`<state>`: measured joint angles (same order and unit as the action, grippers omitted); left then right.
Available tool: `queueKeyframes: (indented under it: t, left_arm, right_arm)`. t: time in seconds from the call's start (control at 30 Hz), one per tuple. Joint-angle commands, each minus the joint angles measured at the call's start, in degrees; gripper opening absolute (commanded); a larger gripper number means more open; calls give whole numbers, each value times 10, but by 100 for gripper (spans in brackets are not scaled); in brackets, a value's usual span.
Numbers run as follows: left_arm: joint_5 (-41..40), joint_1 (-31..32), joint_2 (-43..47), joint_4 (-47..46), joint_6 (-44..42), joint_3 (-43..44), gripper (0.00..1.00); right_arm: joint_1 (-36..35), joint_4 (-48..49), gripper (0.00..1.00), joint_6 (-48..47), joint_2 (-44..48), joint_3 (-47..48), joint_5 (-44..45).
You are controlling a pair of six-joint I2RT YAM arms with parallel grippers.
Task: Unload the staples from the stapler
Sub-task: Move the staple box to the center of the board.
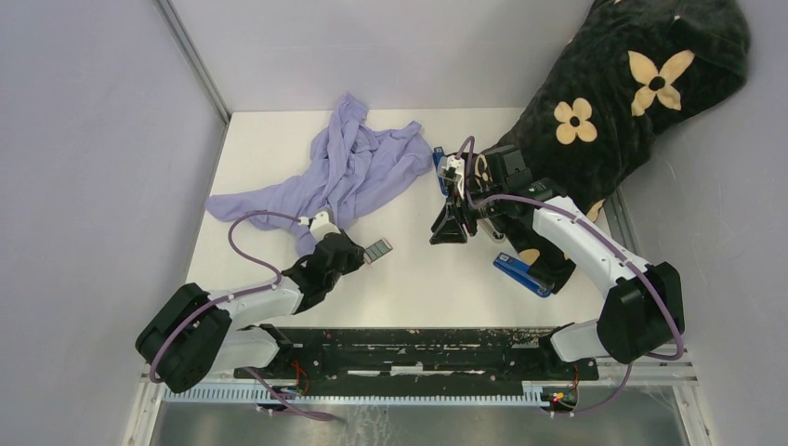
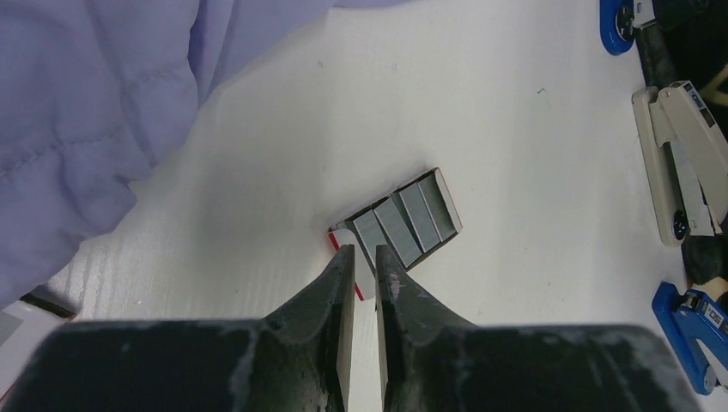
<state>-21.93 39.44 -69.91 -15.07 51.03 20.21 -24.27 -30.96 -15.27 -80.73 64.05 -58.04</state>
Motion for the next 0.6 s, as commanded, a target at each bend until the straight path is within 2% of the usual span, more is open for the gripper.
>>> queueKeyframes:
  t: [0.0, 0.57]
  left_arm:
    - [-5, -2, 4, 2, 24, -7, 21]
    - [19, -2, -58, -37, 19, 4, 22]
  right_arm:
    - [-3, 3, 48, -7, 0, 22, -17]
    - [-3, 1, 49, -9, -1, 23, -16]
